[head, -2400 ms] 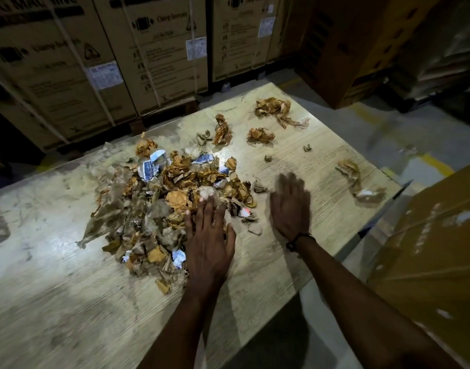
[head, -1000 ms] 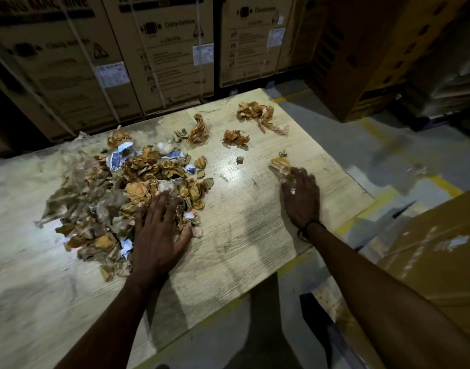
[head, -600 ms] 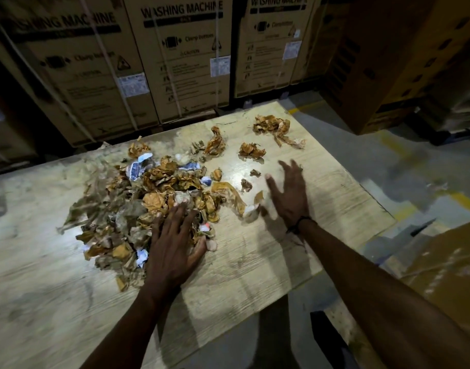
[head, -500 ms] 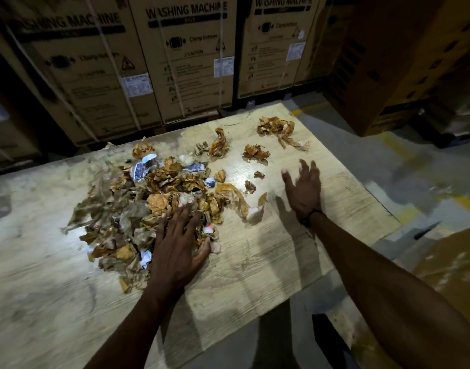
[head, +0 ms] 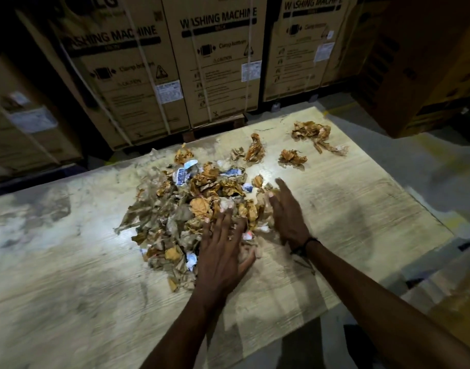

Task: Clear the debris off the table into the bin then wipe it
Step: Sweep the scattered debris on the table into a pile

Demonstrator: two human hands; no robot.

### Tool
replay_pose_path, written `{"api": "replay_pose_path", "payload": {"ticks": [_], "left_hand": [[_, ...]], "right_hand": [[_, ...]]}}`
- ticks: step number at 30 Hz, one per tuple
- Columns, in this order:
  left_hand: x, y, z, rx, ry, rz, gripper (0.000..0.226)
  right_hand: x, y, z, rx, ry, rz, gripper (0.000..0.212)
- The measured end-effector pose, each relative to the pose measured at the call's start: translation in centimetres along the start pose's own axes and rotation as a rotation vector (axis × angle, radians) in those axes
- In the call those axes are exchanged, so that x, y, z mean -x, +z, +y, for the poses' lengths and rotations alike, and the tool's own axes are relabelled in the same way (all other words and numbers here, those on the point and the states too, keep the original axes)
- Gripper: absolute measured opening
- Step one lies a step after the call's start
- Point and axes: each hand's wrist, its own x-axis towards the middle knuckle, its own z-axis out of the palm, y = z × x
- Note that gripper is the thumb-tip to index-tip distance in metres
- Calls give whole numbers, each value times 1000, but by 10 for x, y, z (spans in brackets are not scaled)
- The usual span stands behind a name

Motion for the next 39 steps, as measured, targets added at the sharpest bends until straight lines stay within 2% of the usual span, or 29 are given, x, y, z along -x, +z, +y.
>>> {"api": "replay_pose_path", "payload": {"ticks": [3,7,9,13,17,21,23,25,29,34,37,39], "left_hand": [[3,-22,-3,45,-28,125,80],[-2,-55,-46,148,-386,301,77],[-4,-66,-72,195,-509,352,72],[-16,-80,-104,199,-582,333,60],[-34,-95,-141,370,-750,239,65],[-30,-76,-188,543,-766,66,81],[-22,-55,-188,661,-727,51,84],[-20,-38,-175,681,-681,58,78],[-31,-21,-142,748,-627,115,71],[-40,-8,-113,724,-553,105,71],[-39,-21,-117,608,-578,243,63],[-36,-33,-130,491,-667,349,66]], "right_hand": [[8,-3,5,-27,-21,31,63],[12,15,0,-30,-10,29,62],[13,25,-7,-28,2,31,65],[12,42,-15,-9,12,62,74],[14,49,-11,54,-7,90,72],[17,55,-12,138,-38,66,72],[17,61,-17,168,-46,45,73],[15,67,-22,191,-50,33,73],[11,79,-31,168,-52,30,69],[10,83,-40,117,-93,-8,60],[8,69,-40,95,-96,8,55],[0,58,-38,137,-132,45,63]]}}
